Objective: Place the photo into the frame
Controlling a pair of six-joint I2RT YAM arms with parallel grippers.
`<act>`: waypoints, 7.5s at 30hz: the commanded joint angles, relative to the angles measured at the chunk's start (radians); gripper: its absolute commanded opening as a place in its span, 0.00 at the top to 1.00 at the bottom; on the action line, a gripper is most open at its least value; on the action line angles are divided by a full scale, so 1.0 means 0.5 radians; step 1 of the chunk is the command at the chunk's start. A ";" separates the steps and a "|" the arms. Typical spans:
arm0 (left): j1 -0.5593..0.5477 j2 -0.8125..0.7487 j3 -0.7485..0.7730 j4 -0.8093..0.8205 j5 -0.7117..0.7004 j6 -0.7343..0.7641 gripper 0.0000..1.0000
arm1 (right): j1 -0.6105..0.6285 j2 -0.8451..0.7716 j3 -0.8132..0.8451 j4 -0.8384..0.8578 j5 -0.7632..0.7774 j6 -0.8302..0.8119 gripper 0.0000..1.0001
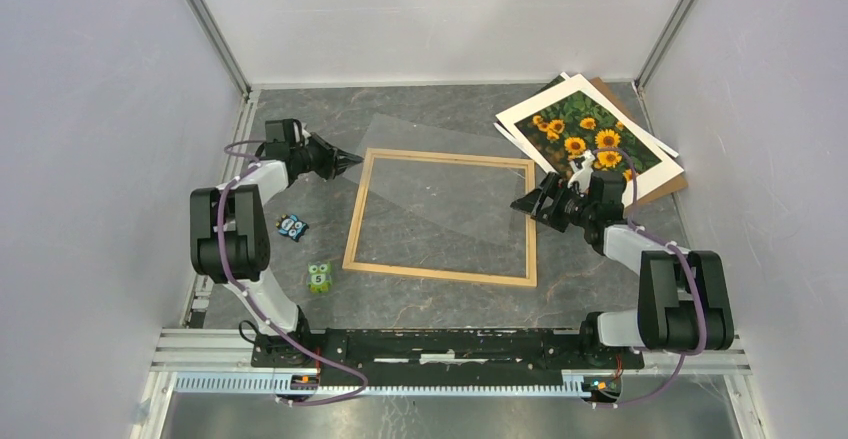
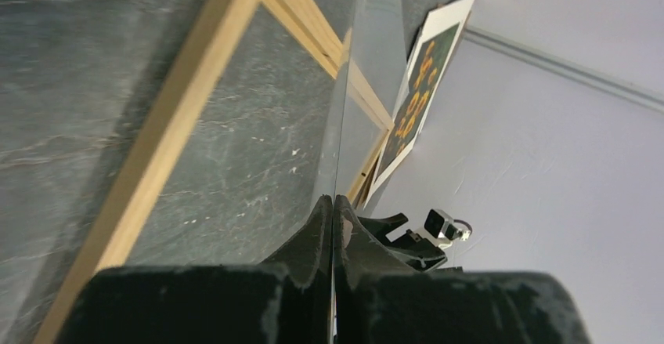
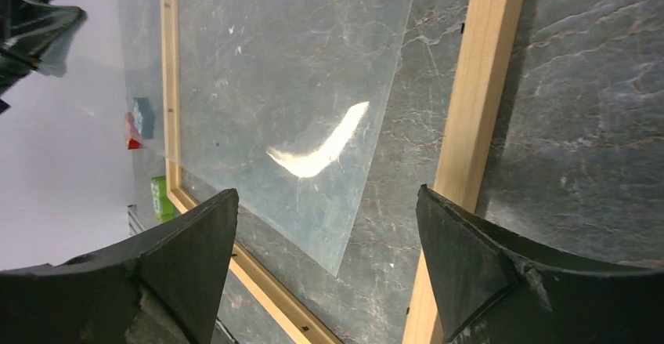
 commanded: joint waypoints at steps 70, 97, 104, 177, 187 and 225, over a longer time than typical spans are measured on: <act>-0.041 -0.125 0.000 -0.848 -0.390 1.062 0.15 | 0.222 0.173 -0.185 0.578 -0.259 0.347 1.00; -0.053 0.031 -0.022 -0.752 -0.293 0.973 0.13 | 0.256 -0.078 -0.057 0.174 -0.210 0.397 1.00; -0.051 0.047 -0.045 -0.697 -0.225 0.940 0.10 | 0.254 -0.118 -0.093 0.183 -0.219 0.448 1.00; -0.047 0.165 -0.112 -0.571 -0.044 0.806 0.03 | 0.263 -0.151 -0.203 0.120 -0.225 0.420 1.00; -0.062 0.174 -0.131 -0.548 -0.017 0.787 0.04 | 0.270 -0.095 -0.176 0.118 -0.209 0.366 1.00; -0.062 0.119 -0.137 -0.536 0.051 0.802 0.03 | 0.322 -0.098 0.173 -0.460 -0.141 -0.134 0.79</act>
